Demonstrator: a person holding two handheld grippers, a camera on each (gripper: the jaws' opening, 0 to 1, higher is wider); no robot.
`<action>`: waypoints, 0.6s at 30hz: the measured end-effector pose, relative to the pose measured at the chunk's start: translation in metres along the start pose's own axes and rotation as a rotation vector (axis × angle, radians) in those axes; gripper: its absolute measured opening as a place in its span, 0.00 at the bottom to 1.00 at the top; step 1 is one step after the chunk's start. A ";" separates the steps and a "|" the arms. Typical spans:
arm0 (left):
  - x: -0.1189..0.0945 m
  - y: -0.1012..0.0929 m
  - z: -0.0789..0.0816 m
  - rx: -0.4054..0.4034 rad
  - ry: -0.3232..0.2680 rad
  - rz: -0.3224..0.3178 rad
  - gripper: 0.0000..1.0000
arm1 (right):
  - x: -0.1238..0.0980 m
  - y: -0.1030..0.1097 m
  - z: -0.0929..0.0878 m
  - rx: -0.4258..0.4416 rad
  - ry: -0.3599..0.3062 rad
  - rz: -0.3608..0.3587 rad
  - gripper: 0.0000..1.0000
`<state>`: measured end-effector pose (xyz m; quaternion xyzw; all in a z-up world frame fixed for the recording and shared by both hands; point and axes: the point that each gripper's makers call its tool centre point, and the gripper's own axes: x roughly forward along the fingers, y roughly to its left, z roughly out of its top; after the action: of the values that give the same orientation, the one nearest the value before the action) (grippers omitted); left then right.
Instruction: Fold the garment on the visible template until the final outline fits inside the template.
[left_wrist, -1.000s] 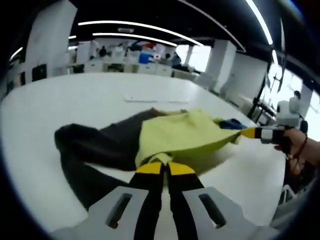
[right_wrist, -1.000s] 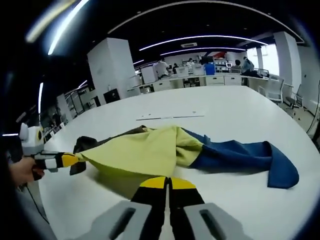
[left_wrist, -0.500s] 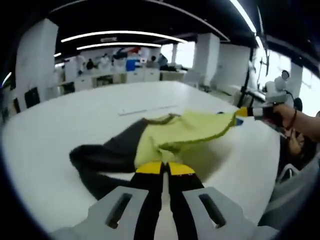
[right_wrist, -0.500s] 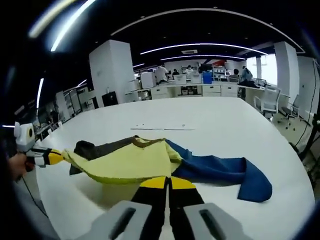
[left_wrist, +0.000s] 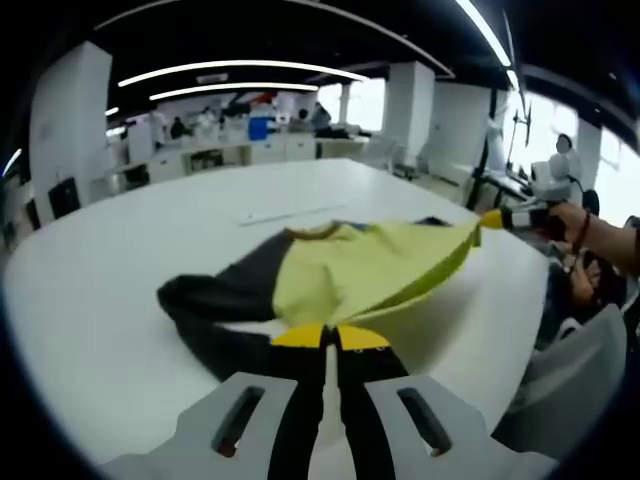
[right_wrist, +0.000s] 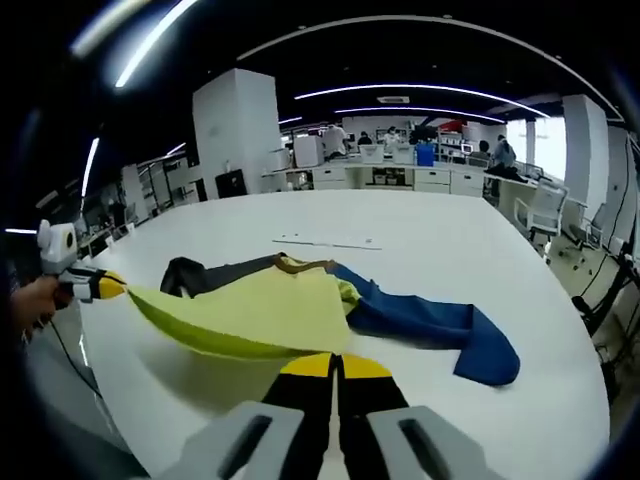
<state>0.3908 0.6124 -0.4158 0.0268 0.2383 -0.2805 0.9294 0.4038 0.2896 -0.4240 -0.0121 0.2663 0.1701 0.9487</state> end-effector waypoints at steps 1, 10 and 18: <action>-0.003 -0.002 -0.001 0.001 -0.001 -0.003 0.00 | -0.004 0.003 -0.001 -0.018 0.000 0.007 0.00; -0.019 -0.009 -0.019 -0.027 0.031 -0.021 0.00 | -0.027 0.023 -0.017 -0.049 0.015 0.047 0.00; -0.034 -0.011 -0.037 -0.051 0.068 -0.021 0.00 | -0.040 0.044 -0.046 -0.015 0.056 0.100 0.00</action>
<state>0.3447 0.6275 -0.4323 0.0103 0.2771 -0.2829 0.9182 0.3343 0.3129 -0.4402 -0.0105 0.2919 0.2189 0.9310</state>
